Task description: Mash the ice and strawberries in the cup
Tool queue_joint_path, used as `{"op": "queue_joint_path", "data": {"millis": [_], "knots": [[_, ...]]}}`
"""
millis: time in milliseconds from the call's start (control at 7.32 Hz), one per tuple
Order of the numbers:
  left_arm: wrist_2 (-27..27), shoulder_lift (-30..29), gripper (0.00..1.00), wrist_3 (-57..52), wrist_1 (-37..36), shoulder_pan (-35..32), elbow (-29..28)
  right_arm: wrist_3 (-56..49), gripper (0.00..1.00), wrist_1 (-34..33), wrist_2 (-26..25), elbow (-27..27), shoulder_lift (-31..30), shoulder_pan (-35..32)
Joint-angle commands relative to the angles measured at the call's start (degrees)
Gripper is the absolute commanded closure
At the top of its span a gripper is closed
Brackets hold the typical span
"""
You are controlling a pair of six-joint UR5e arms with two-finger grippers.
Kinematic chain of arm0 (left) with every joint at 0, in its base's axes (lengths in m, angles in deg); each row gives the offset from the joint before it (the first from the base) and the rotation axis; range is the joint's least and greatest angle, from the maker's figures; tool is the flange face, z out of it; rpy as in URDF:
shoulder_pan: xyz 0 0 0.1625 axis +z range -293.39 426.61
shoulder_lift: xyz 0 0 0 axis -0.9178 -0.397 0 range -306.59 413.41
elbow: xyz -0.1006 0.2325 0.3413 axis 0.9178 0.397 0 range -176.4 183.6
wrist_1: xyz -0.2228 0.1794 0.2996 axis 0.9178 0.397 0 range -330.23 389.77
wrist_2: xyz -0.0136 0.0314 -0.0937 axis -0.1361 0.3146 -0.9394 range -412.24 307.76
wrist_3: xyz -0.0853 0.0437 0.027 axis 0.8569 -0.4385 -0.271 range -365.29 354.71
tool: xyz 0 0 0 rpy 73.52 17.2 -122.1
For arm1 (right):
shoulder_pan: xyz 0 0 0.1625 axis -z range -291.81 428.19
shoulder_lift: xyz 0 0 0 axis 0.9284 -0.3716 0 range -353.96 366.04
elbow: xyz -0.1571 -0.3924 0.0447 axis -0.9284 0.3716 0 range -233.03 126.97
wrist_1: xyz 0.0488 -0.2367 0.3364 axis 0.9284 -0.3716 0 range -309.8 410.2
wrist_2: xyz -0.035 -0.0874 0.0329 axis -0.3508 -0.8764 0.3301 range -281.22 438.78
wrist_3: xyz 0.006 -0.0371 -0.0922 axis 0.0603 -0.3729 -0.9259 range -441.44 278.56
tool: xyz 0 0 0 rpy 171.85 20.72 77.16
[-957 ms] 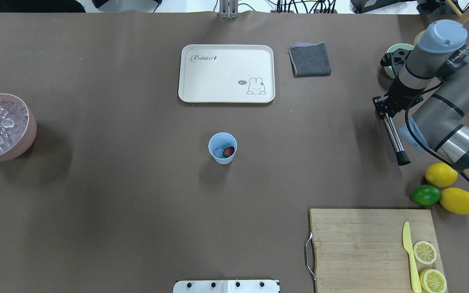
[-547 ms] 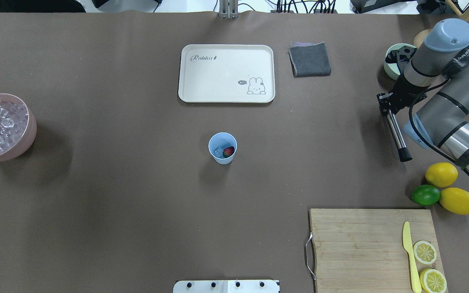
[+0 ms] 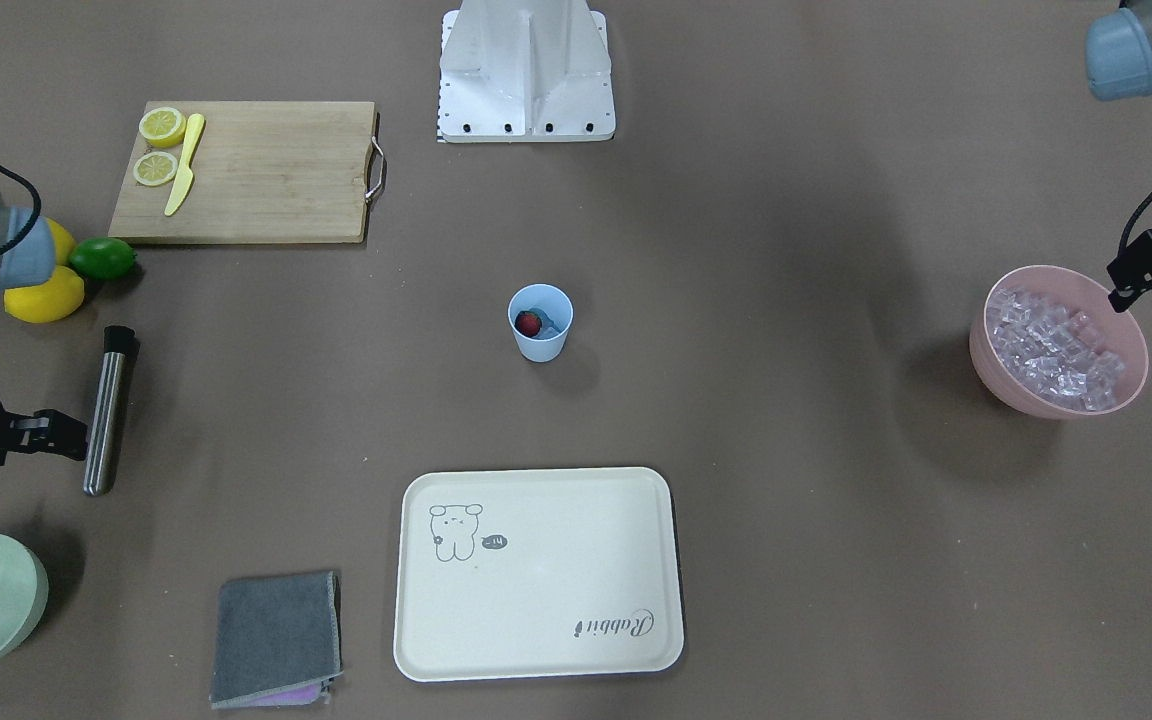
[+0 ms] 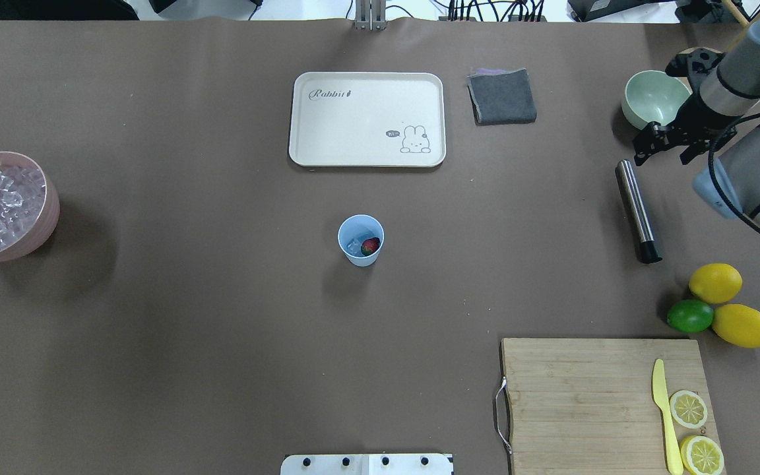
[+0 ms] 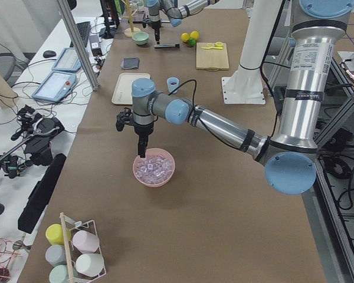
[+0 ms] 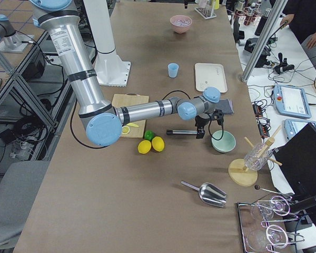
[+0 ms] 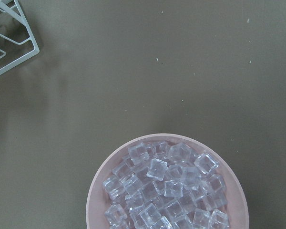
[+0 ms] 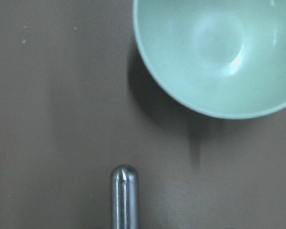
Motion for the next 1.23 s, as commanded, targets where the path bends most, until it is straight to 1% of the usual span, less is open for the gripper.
{"op": "queue_joint_path", "data": {"millis": [0, 137, 273, 410, 547, 683, 820, 957, 1093], "knots": [[-0.1, -1.6, 0.02, -0.3, 0.1, -0.6, -2.9, -7.2, 0.0, -2.8, 2.3, -4.2, -4.5, -8.0], [-0.1, -3.3, 0.02, -0.3, 0.1, -1.4, -5.6, -15.2, 0.0, -6.3, 2.7, -5.5, -6.9, -11.8], [-1.6, -5.0, 0.02, -0.8, 0.1, -3.3, -8.6, -22.5, 0.0, -7.8, 2.8, -5.9, -9.8, -15.5], [-5.7, -5.5, 0.02, -6.9, 0.1, -5.7, -11.7, -27.6, 0.0, -9.2, 2.8, -6.3, -11.4, -19.4], [-6.4, -5.6, 0.02, -11.3, 0.1, -8.4, -13.7, -31.5, 0.0, -11.5, 2.8, -7.2, -13.0, -21.0], [-7.5, -6.6, 0.02, -13.6, -0.1, -11.1, -16.6, -33.9, 0.0, -12.3, 2.7, -7.2, -13.6, -22.7], [-11.5, -8.2, 0.02, -19.3, -0.1, -14.7, -22.2, -34.2, 0.0, -12.3, 2.7, -8.2, -14.4, -24.2], [-13.0, -9.8, 0.02, -22.5, -0.1, -17.6, -26.9, -34.2, 0.0, -12.4, 2.7, -9.7, -15.6, -24.6], [-13.0, -9.7, 0.02, -22.6, 0.1, -18.8, -29.4, -34.2, 0.0, -12.4, 2.5, -10.2, -15.7, -24.9]]}}
